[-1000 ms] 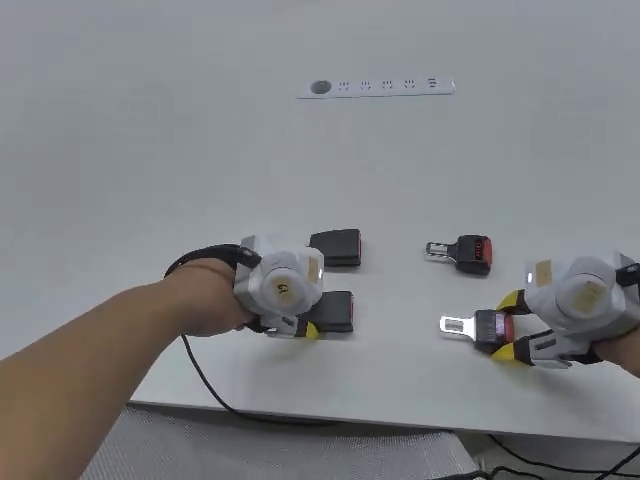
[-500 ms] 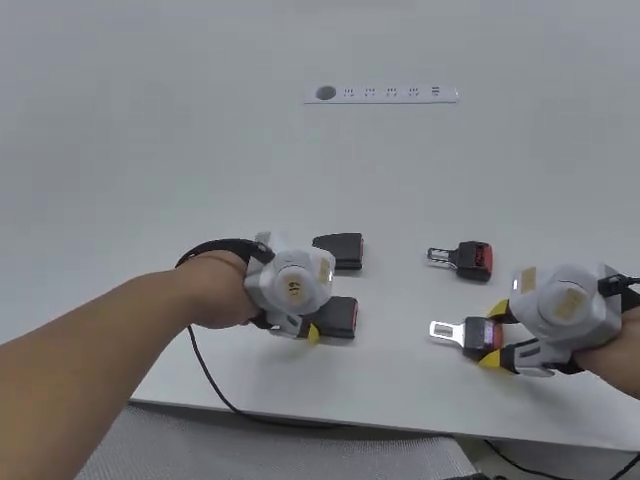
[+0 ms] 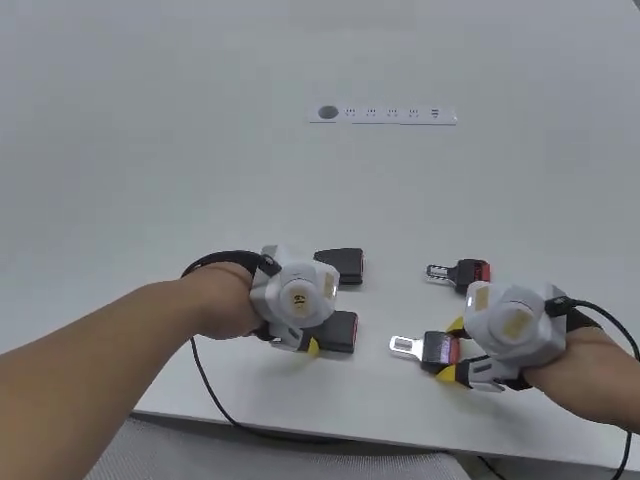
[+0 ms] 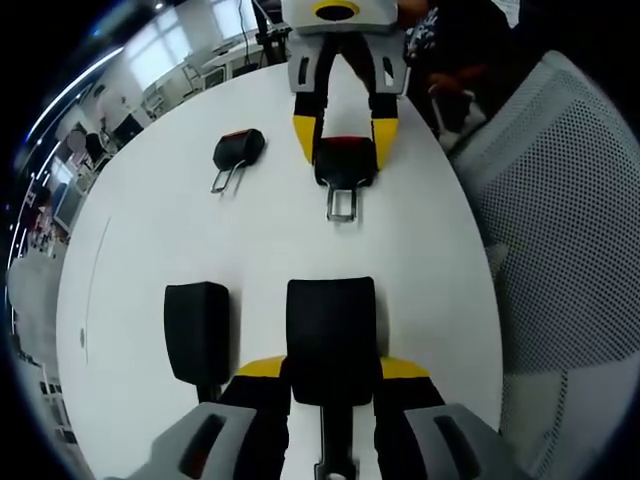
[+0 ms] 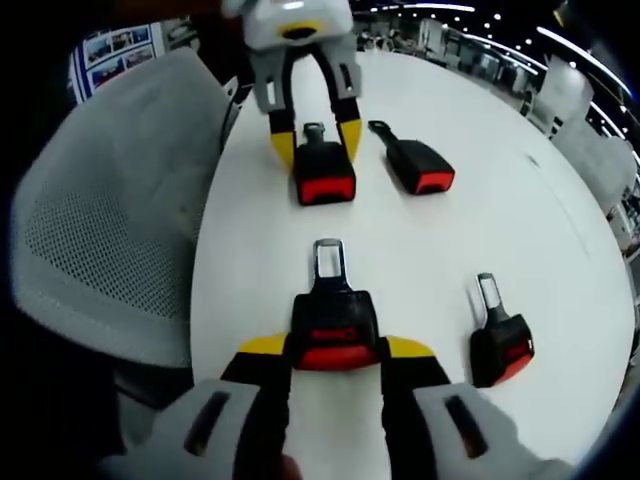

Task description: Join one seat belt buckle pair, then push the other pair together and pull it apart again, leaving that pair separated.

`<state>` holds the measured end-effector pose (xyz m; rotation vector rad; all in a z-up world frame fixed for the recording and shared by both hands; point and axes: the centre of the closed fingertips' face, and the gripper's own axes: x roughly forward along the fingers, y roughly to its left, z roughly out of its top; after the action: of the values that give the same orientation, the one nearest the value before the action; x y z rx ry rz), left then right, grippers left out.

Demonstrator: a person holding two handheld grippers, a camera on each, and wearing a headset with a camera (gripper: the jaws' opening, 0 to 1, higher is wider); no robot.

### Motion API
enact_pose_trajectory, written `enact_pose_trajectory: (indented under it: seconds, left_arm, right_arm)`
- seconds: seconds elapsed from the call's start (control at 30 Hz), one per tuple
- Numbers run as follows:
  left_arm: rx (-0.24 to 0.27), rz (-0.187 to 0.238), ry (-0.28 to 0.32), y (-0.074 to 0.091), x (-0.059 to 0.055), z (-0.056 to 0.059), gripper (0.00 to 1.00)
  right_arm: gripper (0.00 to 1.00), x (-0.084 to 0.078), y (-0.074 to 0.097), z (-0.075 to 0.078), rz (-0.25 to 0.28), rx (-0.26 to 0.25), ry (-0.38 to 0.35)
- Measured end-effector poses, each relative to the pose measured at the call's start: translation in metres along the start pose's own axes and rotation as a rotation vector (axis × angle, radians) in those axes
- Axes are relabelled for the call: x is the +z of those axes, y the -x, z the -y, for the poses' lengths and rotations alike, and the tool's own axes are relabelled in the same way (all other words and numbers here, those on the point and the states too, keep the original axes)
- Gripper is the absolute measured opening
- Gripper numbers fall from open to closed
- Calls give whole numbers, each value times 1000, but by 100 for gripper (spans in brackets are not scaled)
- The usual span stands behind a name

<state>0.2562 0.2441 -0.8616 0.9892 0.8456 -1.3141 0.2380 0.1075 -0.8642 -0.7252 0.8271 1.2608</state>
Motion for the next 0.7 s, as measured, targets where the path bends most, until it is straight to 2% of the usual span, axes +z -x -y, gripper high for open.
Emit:
enact_pose_trajectory:
  seconds: [0.13,0.3,0.53,0.7]
  left_arm:
    - [3,-2,11,-1,0,0,33]
    - [13,-26,-20,0,1,2,32]
    - [9,-28,-11,0,0,2,32]
    - [14,-36,-12,0,0,2,32]
  right_arm:
    - [35,11,-7,1,1,1,3]
    - [35,23,-15,1,-10,12,18]
    - [34,33,-21,1,-18,30,37]
    - [34,34,-22,1,-13,24,39]
